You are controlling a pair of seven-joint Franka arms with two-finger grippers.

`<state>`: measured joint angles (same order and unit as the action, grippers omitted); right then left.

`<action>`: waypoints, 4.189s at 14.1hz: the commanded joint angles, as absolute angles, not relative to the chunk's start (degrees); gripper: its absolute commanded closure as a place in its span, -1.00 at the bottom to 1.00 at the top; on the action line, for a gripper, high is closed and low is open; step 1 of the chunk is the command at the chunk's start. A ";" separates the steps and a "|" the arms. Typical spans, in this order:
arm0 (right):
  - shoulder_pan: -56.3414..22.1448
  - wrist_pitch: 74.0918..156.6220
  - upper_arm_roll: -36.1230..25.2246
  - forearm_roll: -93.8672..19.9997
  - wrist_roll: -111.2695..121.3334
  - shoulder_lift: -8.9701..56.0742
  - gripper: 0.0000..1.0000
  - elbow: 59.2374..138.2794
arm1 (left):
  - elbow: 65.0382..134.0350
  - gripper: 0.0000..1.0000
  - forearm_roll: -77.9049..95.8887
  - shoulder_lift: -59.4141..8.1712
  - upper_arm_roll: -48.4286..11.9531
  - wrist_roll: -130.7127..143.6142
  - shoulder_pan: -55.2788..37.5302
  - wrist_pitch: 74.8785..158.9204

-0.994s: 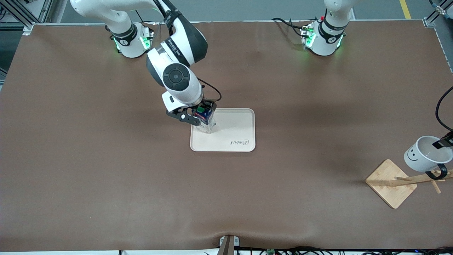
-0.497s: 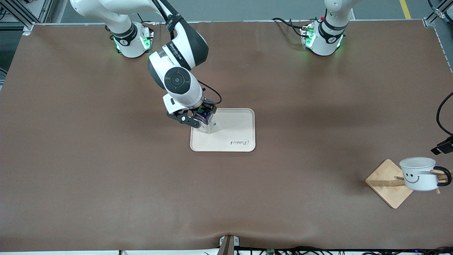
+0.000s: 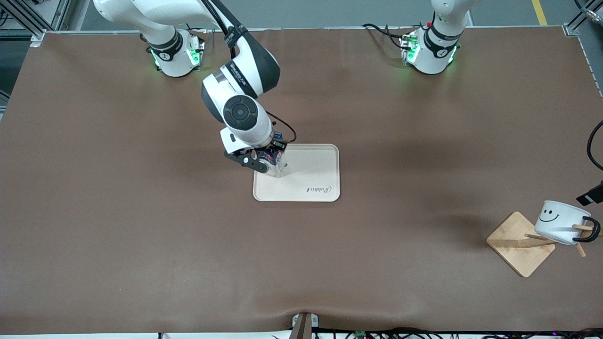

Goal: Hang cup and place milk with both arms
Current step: 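Lift the milk carton with the right gripper while the left gripper withdraws, then carry the milk carton away from the tray with the right gripper, then lower the milk carton onto the table and open the right gripper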

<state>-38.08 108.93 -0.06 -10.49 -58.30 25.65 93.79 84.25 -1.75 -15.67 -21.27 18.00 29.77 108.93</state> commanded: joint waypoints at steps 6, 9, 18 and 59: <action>-35.26 91.97 -0.70 -11.25 -59.33 25.40 0.85 80.53 | 83.58 -1.00 -3.78 -8.27 -23.64 9.15 29.71 95.99; -29.11 85.98 -0.62 -11.43 -49.87 24.09 0.82 78.31 | 83.50 -1.00 -3.69 -7.21 -25.57 8.79 29.79 92.21; -11.71 82.44 -1.23 -2.38 -18.67 22.59 0.79 80.42 | 84.11 -1.00 -2.72 0.43 -23.06 9.49 21.57 85.44; 0.01 99.53 -0.70 0.88 -1.41 16.96 -1.00 86.60 | 92.11 -1.00 -0.70 6.33 -4.13 10.11 -1.32 86.75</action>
